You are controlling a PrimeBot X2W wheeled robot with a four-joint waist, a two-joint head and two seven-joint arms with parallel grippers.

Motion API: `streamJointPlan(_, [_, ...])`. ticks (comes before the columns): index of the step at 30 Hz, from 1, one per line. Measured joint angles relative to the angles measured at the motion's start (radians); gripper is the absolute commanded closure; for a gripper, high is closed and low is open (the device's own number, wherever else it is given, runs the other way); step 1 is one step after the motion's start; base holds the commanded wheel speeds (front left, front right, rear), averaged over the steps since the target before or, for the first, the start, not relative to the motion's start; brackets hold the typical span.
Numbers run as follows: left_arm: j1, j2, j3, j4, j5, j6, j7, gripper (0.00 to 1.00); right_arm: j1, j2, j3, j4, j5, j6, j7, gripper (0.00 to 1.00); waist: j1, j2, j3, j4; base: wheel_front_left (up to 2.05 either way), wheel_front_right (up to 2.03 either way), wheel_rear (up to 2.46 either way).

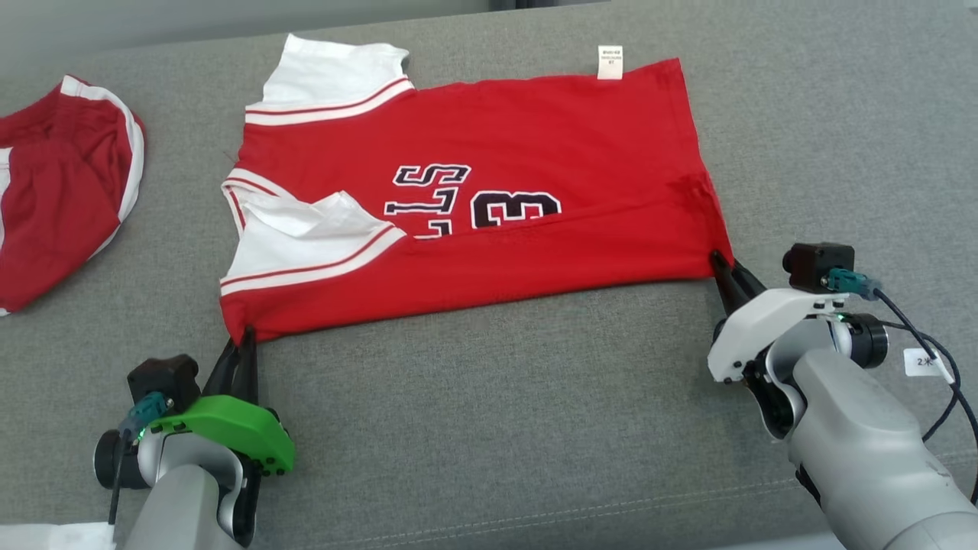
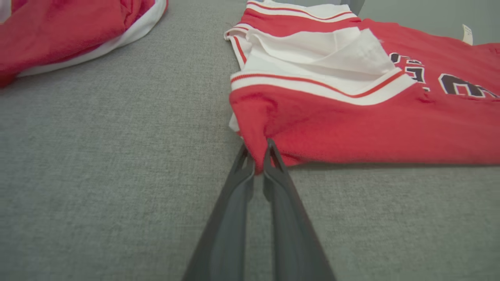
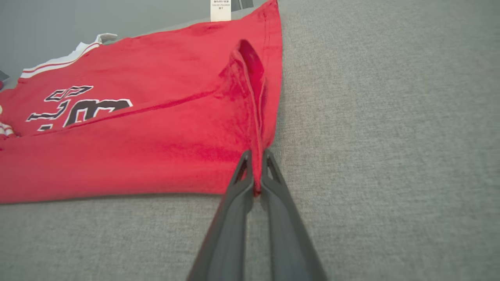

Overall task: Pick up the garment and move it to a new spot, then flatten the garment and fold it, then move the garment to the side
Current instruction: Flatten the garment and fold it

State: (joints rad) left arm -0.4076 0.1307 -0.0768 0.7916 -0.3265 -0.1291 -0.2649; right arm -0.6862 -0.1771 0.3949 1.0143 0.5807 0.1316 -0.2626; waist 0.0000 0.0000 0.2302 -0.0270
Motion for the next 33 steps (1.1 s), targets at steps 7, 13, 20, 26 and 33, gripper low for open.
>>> streamJointPlan(7, [0.107,-0.016,-0.015,-0.073,-0.003,0.000,0.000,1.00,0.097,-0.028,-0.029,-0.049,0.030,0.000,0.000,1.00,0.0000,0.0000,-0.055,-0.003,0.00,0.00,0.00])
streamJointPlan(13, [0.230,-0.042,-0.025,-0.148,-0.005,-0.002,0.000,1.00,0.212,-0.059,-0.044,-0.101,0.049,0.000,0.000,1.00,0.0000,0.0000,-0.108,-0.005,0.00,0.00,0.00])
streamJointPlan(20, [0.338,-0.062,-0.019,-0.218,-0.007,-0.002,0.000,1.00,0.312,-0.080,-0.047,-0.142,0.065,0.000,0.000,1.00,0.0000,0.0000,-0.155,-0.006,0.00,0.00,0.00])
streamJointPlan(26, [0.381,-0.069,-0.021,-0.240,-0.007,-0.002,0.000,1.00,0.356,-0.082,-0.053,-0.175,0.070,0.000,0.015,1.00,0.0000,0.0000,-0.181,0.000,0.00,0.00,0.00])
streamJointPlan(33, [0.383,-0.072,-0.029,-0.221,-0.025,-0.002,0.000,0.73,0.372,-0.079,-0.071,-0.182,0.068,0.000,0.034,0.64,0.0000,0.0001,-0.183,0.000,0.00,0.00,0.00])
